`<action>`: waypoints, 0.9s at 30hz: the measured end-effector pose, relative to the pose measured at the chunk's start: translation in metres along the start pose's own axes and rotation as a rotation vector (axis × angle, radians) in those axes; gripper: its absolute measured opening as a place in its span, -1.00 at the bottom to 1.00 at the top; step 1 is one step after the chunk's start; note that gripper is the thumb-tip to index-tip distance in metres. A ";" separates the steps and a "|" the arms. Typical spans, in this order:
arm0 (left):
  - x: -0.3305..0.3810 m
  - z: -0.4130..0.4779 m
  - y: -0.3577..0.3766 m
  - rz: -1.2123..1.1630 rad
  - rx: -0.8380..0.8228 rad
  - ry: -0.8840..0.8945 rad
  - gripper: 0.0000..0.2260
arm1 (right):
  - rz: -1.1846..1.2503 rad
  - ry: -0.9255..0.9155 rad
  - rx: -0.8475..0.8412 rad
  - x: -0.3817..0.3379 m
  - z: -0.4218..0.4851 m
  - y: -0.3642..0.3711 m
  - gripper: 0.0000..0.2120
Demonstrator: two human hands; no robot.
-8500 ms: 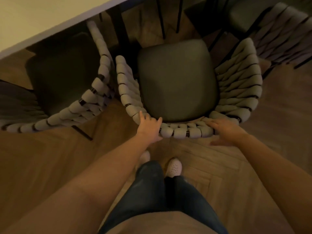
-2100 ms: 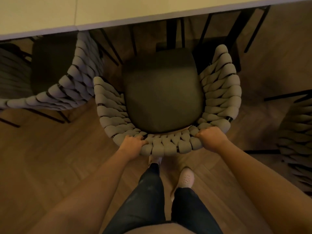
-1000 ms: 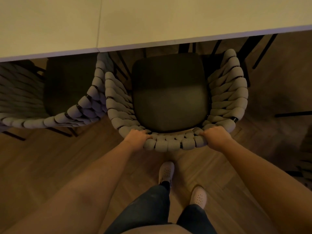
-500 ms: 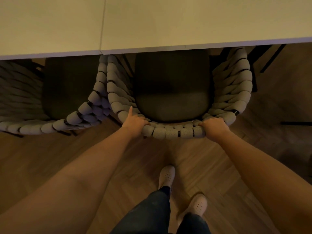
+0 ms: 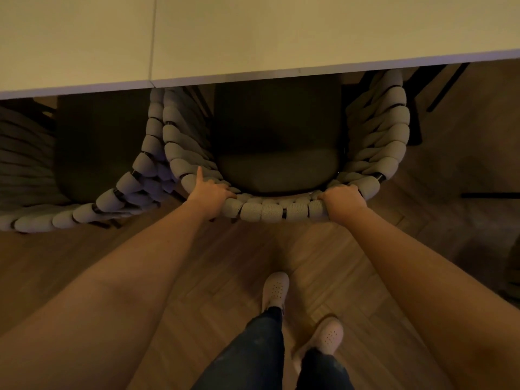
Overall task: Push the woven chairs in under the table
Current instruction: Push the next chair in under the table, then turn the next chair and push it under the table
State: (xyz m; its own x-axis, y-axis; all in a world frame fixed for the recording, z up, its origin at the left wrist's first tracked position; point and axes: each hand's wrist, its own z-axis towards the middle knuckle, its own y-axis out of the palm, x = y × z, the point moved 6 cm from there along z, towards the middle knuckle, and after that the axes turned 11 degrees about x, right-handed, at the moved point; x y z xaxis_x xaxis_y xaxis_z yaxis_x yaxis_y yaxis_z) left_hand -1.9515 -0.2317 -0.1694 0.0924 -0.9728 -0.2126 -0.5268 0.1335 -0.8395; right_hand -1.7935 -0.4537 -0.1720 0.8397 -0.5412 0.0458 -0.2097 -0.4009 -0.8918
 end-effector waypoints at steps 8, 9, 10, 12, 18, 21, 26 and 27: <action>0.024 -0.010 -0.010 0.032 0.016 -0.086 -0.37 | 0.159 -0.053 0.094 0.005 -0.046 -0.006 -0.31; 0.031 -0.010 -0.010 0.017 0.004 -0.075 -0.27 | 0.189 -0.050 0.122 0.006 -0.054 -0.007 -0.31; 0.040 -0.011 -0.012 -0.019 0.006 -0.056 -0.20 | 0.231 -0.043 0.148 0.009 -0.063 -0.007 -0.31; 0.072 -0.013 -0.023 -0.100 0.054 0.013 -0.13 | 0.298 -0.005 0.208 0.023 -0.088 -0.005 -0.30; 0.225 -0.026 -0.091 -0.212 0.272 0.228 -0.16 | 0.368 0.185 0.262 0.100 -0.195 0.029 -0.22; 0.313 -0.037 -0.117 -0.201 0.324 0.313 -0.18 | 0.389 0.261 0.276 0.145 -0.261 0.061 -0.23; 0.483 -0.055 -0.152 -0.192 0.310 0.391 -0.19 | 0.365 0.394 0.307 0.231 -0.398 0.124 -0.23; 0.522 -0.060 -0.157 -0.198 0.310 0.422 -0.19 | 0.356 0.422 0.303 0.252 -0.430 0.140 -0.23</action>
State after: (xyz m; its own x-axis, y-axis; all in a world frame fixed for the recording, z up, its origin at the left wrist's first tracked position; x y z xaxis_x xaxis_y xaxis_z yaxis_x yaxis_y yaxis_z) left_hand -1.8710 -0.7720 -0.1187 -0.2155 -0.9679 0.1296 -0.2547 -0.0724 -0.9643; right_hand -1.8265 -0.9638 -0.0920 0.4614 -0.8729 -0.1586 -0.2366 0.0512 -0.9702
